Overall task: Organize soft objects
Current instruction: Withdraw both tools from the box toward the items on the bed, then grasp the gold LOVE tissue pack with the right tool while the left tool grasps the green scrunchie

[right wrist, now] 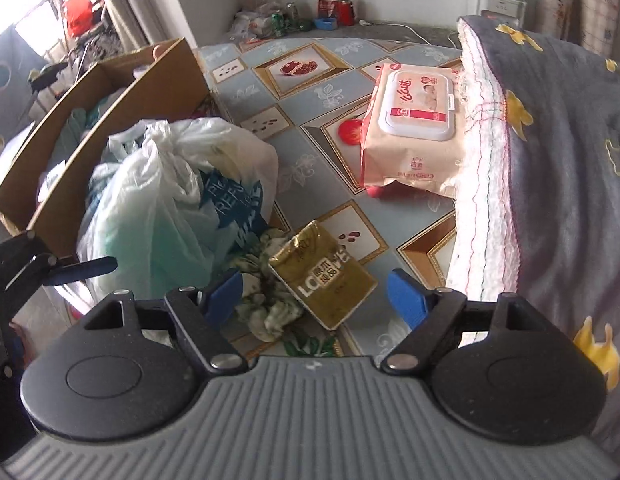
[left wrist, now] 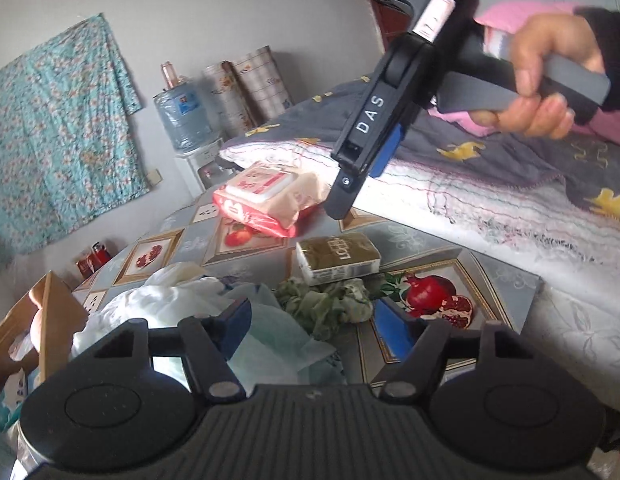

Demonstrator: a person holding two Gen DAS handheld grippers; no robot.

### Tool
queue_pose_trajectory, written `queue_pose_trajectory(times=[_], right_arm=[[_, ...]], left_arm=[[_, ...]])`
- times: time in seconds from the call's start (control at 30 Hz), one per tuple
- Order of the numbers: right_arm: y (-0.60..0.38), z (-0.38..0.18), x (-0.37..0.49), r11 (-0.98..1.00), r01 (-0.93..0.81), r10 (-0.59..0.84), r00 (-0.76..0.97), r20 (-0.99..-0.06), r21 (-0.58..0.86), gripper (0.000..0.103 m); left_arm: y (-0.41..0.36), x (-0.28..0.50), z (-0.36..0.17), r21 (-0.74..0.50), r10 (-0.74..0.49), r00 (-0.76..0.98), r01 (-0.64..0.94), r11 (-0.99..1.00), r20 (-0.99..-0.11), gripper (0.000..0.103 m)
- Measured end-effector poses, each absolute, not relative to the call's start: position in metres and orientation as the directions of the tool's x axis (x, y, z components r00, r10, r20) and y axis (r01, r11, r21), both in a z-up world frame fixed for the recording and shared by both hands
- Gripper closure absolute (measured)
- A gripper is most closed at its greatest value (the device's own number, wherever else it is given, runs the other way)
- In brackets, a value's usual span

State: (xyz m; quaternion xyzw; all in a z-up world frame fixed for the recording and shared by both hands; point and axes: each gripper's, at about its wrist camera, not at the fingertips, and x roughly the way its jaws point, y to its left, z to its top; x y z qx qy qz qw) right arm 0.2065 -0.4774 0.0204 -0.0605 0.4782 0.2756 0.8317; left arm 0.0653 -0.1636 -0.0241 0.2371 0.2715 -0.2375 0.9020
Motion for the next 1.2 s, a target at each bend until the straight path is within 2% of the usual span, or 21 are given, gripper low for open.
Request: queue_pose_trajectory(times=[0.23, 0.43, 0.63, 0.67, 0.73, 0.8, 0.87, 0.93, 1.03, 1.2], right_arm=[[-0.448, -0.006, 0.228, 0.67, -0.74, 0.384, 0.284, -0.879, 0.053, 0.017], [-0.429, -0.034, 0.253, 0.622, -0.782, 0.365, 0.236, -0.901, 0.047, 0.017], [-0.423, -0.05, 0.265, 0.588, -0.804, 0.376, 0.177, -0.91, 0.087, 0.019], [-0.423, -0.054, 0.266, 0.586, -0.805, 0.373, 0.168, -0.912, 0.091, 0.02], [-0.423, -0.056, 0.267, 0.588, -0.803, 0.373, 0.157, -0.914, 0.102, 0.024], [-0.424, -0.057, 0.269, 0.592, -0.796, 0.381, 0.14, -0.914, 0.125, 0.036], [-0.425, -0.056, 0.269, 0.597, -0.79, 0.389, 0.132, -0.912, 0.14, 0.042], [-0.427, -0.055, 0.268, 0.605, -0.783, 0.393, 0.137, -0.909, 0.143, 0.043], [-0.431, -0.052, 0.262, 0.617, -0.774, 0.396, 0.151, -0.906, 0.141, 0.043], [-0.439, -0.032, 0.251, 0.644, -0.755, 0.409, 0.196, -0.891, 0.129, 0.043]], left_arm=[[-0.198, 0.09, -0.059, 0.384, -0.259, 0.715, 0.602, 0.701, -0.649, 0.042], [-0.217, 0.105, -0.087, 0.458, -0.182, 0.702, 0.615, 0.642, -0.688, 0.047], [-0.221, 0.116, -0.096, 0.469, -0.179, 0.703, 0.62, 0.629, -0.689, 0.051], [-0.222, 0.117, -0.097, 0.472, -0.18, 0.704, 0.621, 0.626, -0.687, 0.053], [-0.223, 0.119, -0.099, 0.485, -0.178, 0.709, 0.621, 0.616, -0.683, 0.062], [-0.224, 0.12, -0.1, 0.499, -0.171, 0.714, 0.62, 0.605, -0.679, 0.069], [-0.223, 0.121, -0.1, 0.502, -0.172, 0.715, 0.62, 0.603, -0.678, 0.076], [-0.222, 0.121, -0.099, 0.499, -0.18, 0.717, 0.621, 0.605, -0.674, 0.083], [-0.221, 0.122, -0.095, 0.483, -0.19, 0.715, 0.619, 0.619, -0.673, 0.088], [-0.215, 0.123, -0.083, 0.478, -0.189, 0.74, 0.585, 0.656, -0.645, 0.09]])
